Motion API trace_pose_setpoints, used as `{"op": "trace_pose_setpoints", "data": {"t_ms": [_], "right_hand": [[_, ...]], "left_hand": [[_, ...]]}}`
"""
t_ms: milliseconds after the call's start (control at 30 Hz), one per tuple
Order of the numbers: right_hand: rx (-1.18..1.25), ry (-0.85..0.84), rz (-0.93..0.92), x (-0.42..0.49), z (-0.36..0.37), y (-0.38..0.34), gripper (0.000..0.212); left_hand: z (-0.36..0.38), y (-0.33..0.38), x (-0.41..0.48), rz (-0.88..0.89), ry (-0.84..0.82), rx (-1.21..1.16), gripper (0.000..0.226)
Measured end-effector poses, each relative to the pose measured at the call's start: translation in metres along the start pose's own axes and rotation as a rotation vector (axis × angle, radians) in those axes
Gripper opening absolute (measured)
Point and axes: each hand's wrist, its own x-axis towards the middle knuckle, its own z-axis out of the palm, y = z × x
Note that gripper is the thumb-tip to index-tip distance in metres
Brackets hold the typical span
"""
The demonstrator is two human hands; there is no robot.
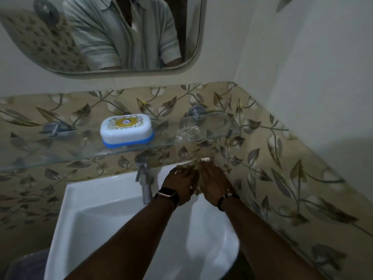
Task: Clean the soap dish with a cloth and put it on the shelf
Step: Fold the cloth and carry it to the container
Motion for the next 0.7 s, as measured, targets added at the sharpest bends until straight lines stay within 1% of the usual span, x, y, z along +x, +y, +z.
{"op": "trace_pose_setpoints", "data": {"t_ms": [67,133,233,333,433,533,567,667,700], "right_hand": [[-0.025,-0.057,0.001,0.005,0.011,0.007,0.076],[-0.065,-0.103,-0.02,0.008,0.022,0.011,0.067],[-0.027,-0.065,0.005,0.011,0.031,0.012,0.056],[-0.04,-0.03,0.048,0.015,0.033,0.008,0.043],[-0.061,0.068,0.003,0.016,0.027,0.004,0.038],[-0.021,0.229,-0.01,0.008,0.018,0.007,0.044],[-0.01,0.271,-0.006,0.004,0.015,0.008,0.042],[0.01,0.4,-0.012,-0.008,0.008,0.008,0.024],[0.014,0.446,-0.016,-0.012,0.006,0.006,0.021]], "left_hand": [[0.006,0.004,0.009,-0.036,-0.044,-0.029,0.071],[0.009,0.006,0.013,-0.05,-0.08,-0.022,0.06],[0.011,0.008,0.015,-0.062,-0.057,-0.001,0.049],[0.01,0.007,0.018,-0.027,-0.016,0.072,0.042],[0.008,0.008,0.022,-0.007,0.02,0.081,0.038],[0.005,0.011,0.019,-0.014,0.106,-0.011,0.042],[0.003,0.012,0.015,-0.025,0.137,-0.052,0.043],[-0.004,0.014,0.006,-0.047,0.223,-0.159,0.039],[-0.008,0.015,0.002,-0.054,0.239,-0.194,0.037]]}}
